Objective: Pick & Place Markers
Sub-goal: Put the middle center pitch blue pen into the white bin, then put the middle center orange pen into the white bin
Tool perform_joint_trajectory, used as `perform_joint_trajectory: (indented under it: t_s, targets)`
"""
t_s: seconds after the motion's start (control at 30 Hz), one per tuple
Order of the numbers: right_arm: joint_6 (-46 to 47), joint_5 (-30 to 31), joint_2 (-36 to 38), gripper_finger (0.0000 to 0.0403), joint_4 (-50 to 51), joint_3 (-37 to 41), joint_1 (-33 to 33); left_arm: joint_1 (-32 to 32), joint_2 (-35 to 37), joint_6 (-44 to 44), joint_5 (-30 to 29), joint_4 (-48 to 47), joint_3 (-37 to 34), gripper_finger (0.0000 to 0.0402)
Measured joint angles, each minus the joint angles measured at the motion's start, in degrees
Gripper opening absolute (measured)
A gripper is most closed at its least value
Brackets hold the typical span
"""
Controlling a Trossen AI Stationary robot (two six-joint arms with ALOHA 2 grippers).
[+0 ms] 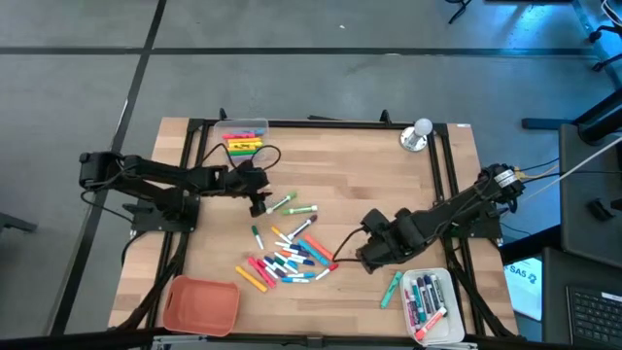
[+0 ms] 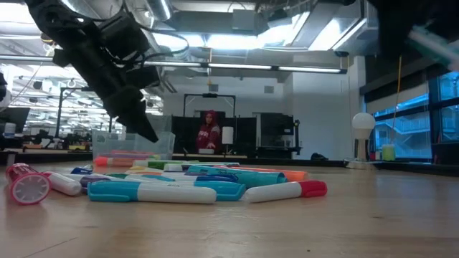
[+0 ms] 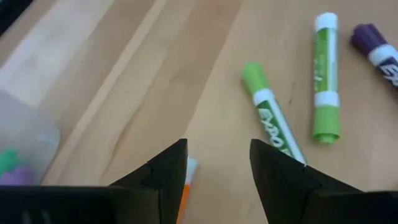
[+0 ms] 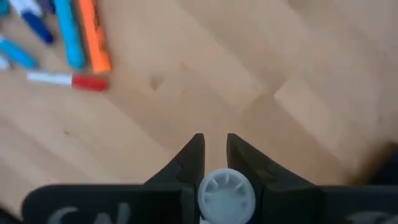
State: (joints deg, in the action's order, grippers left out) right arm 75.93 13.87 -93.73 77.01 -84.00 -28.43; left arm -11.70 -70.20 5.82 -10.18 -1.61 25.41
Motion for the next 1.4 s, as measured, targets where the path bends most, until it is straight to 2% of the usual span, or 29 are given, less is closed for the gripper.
perform_joint_trajectory:
  t_s: [0.3, 0.43, 0.5, 0.73, 0.8, 0.87, 1.07, 1.13, 1.2, 1.27, 1.4]
  targets:
    - [4.37, -17.93, 0.0, 0.0057, 2.08, -0.01, -4.77, -3.85, -0.04, -1.07, 0.89, -6.04, 0.0, 0.0171]
    - [9.91, -26.19, 0.0, 0.0057, 2.11, -0.01, -6.76, -5.86, -0.04, -1.05, 0.88, -9.27, 0.0, 0.0171]
    - [12.75, -27.81, 0.0, 0.0057, 2.24, -0.01, -8.32, -6.71, -0.06, -0.63, 0.85, -11.12, 0.0, 0.0171]
    - [27.77, -26.99, -0.02, 0.0058, -0.96, 4.46, -14.52, -8.22, -0.08, -0.55, 0.86, -13.72, 0.0, 0.0171]
    - [32.94, -28.09, -0.02, 0.0077, -1.5, 5.94, -15.87, -8.25, -0.08, -0.57, 1.2, -13.71, 0.0, 0.0171]
    - [35.73, -29.79, -0.04, 0.0118, -1.96, 6.55, -16.74, -8.25, -0.08, -0.61, 1.4, -13.71, 0.0, 0.0169]
    - [37.25, -29.93, -0.02, 0.0226, -1.62, 6.61, -17.4, -8.25, -0.08, -0.94, 1.42, -13.97, 0.0, 0.0143]
    - [37.17, -28.12, -0.02, 0.0248, -1.47, 6.61, -17.27, -8.25, -0.08, -1.07, 1.47, -13.97, 0.0, 0.0133]
    - [37.21, -21.84, -0.02, 0.0261, -0.42, 5.87, -16.87, -8.25, -0.08, -1.03, 1.79, -14.03, 0.0, 0.0123]
    - [35.57, -11.83, -0.02, 0.0267, -0.41, 3.83, -16.32, -8.23, -0.08, -0.71, 2.61, -14.14, -0.02, 0.0113]
    - [26.19, 9.6, -0.02, 0.027, -1.18, -0.88, -15.32, -7.86, -0.37, -0.44, 2.56, -14.13, -0.02, 0.0102]
